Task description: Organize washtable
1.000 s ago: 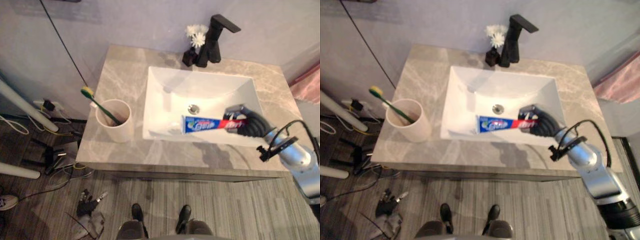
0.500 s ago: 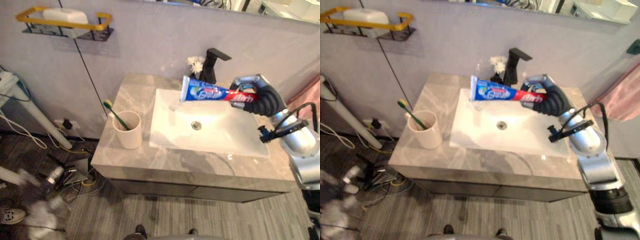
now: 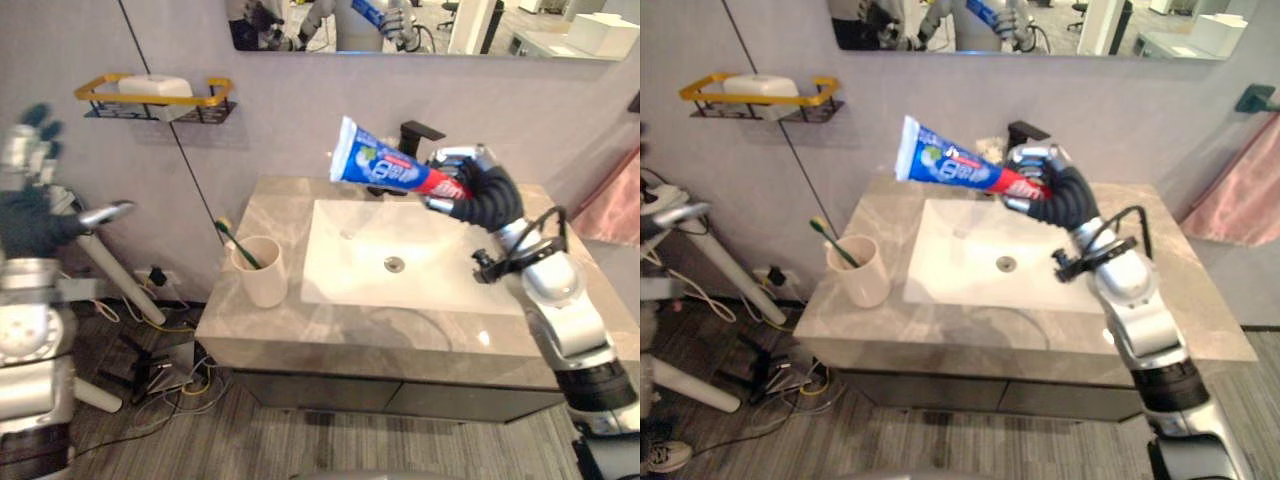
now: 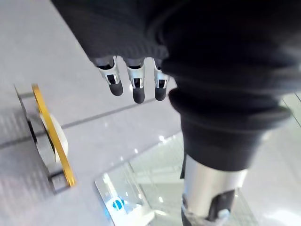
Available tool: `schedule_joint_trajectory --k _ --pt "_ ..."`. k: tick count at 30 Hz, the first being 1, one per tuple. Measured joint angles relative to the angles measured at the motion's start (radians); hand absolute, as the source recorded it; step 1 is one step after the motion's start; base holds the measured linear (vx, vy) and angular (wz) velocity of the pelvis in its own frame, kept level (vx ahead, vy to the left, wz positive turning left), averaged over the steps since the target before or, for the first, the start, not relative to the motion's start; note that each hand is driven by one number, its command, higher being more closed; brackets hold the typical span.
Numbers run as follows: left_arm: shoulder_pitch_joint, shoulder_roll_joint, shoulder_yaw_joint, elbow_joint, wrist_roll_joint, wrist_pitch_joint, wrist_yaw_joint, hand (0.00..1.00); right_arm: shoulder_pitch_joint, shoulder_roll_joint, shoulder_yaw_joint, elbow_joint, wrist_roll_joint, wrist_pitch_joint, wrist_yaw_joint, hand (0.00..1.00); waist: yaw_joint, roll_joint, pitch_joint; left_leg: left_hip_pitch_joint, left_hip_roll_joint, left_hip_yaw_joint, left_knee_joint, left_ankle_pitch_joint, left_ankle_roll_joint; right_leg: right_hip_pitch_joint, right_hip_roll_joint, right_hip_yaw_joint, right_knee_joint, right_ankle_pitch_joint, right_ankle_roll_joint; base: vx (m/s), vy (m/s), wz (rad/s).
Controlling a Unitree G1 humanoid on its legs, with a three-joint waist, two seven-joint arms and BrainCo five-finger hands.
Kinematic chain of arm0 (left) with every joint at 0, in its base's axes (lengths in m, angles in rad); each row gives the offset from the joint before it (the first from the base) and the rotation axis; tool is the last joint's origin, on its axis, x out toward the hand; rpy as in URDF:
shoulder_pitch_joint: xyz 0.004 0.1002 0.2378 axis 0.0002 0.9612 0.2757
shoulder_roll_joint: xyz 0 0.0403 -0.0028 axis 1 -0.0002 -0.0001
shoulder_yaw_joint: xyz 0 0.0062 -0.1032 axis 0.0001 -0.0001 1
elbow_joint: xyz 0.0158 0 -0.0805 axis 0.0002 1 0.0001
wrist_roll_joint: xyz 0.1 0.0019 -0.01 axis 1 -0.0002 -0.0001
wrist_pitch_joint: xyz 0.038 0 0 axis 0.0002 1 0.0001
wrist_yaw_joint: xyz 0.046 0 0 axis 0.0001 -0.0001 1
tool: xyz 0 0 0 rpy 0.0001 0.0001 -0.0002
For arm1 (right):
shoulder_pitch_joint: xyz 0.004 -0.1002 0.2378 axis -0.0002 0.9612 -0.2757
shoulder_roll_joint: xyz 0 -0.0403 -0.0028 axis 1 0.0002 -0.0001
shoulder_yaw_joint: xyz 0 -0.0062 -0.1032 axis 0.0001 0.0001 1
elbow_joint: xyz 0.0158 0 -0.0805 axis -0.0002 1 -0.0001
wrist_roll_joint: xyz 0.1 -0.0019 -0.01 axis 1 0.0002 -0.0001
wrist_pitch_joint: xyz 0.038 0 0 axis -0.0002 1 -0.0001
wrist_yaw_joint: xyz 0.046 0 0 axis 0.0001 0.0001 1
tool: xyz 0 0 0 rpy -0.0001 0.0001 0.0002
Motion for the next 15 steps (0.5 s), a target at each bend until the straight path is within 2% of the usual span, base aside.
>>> schedule_joint_trajectory --k 4,6,11,15 --pt "-0.038 -0.087 -0.197 -0.043 -0.052 0.018 -0.020 0.00 -0.019 0.092 0.078 0.033 0.009 0.018 -0.005 1.00 -0.021 0.009 0.001 0.002 0.000 0.004 0.000 0.006 0.003 -0.001 0.001 0.008 -0.001 0.009 -0.003 -0.05 -0.018 -0.05" --pt "-0.038 -0.129 -0.304 -0.042 -0.078 0.055 -0.045 0.00 -0.030 0.130 0.113 0.034 0.010 0.030 -0.011 1.00 -0.023 0.014 0.001 0.010 0.002 0.024 0.000 0.006 0.003 -0.004 0.009 0.025 -0.001 0.013 -0.005 -0.05 -0.022 -0.21" --pt "-0.081 -0.203 -0.403 0.003 -0.126 0.085 -0.055 0.00 -0.074 0.164 0.143 0.072 0.019 0.042 -0.024 1.00 -0.047 0.020 0.002 0.011 0.005 0.040 -0.001 0.013 0.006 -0.009 0.014 0.032 -0.004 0.025 -0.011 -0.05 -0.018 -0.09" --pt "-0.150 -0.217 -0.466 0.058 -0.163 0.106 -0.054 0.00 -0.080 0.195 0.160 0.080 0.018 0.044 -0.045 1.00 -0.050 0.029 0.006 0.013 0.011 0.052 -0.003 0.018 0.004 -0.011 0.025 0.048 -0.018 0.041 -0.017 -0.06 -0.022 -0.12"
